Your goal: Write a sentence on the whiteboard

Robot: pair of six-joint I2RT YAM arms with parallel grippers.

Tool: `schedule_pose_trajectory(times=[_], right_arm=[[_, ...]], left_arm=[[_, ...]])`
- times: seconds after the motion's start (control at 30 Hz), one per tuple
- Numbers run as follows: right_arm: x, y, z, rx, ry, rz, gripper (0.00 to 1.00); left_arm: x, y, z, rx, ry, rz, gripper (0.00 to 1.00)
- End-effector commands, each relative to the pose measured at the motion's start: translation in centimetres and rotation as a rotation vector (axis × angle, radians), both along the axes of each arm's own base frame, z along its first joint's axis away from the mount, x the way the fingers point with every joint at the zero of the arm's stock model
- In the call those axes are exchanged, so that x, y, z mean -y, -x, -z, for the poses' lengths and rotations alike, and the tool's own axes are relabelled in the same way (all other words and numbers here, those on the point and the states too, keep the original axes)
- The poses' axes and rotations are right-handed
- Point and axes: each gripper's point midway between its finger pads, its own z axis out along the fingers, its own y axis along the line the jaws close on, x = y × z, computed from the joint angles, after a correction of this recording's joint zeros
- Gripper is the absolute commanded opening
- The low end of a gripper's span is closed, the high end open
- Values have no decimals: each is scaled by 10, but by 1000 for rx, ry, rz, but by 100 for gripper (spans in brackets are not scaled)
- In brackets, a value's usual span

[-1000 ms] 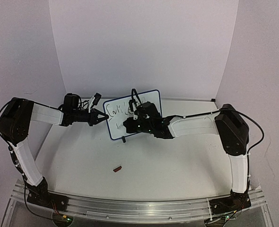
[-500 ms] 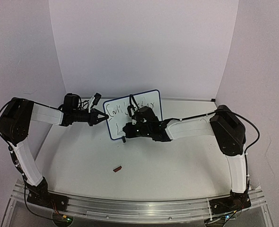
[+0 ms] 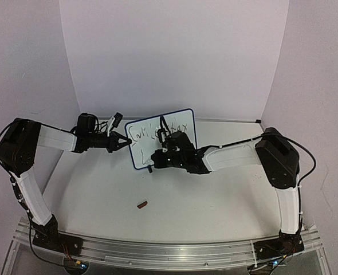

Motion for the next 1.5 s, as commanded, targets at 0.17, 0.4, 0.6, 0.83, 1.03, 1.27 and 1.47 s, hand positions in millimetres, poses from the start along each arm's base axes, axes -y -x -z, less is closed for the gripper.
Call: schedule_pose_trajectory(times=[0.17,0.4,0.6,0.83,1.03,1.27,1.47], right_arm=[[5,-10,-61,99,-117,55,0],[6,-13,-59,101,-111,71,0],[12,-14,-51,92,-88,97,0],[16,-12,-39,69,-70,104,0],[17,-11,-28,50,-50,109,0],[15,-11,-20,29,-39,106,0],[17,-10,-12,12,-28,112,0]], left_arm=[[-10,-6,19,3,-85,-58,0],[-10,-6,18,4,-85,-59,0],[-10,-5,18,4,-84,-57,0],[-10,-5,18,4,-85,-58,0],[-10,-5,18,4,-85,-58,0],[-10,-5,18,5,-85,-58,0],[-10,-5,17,8,-85,-57,0]])
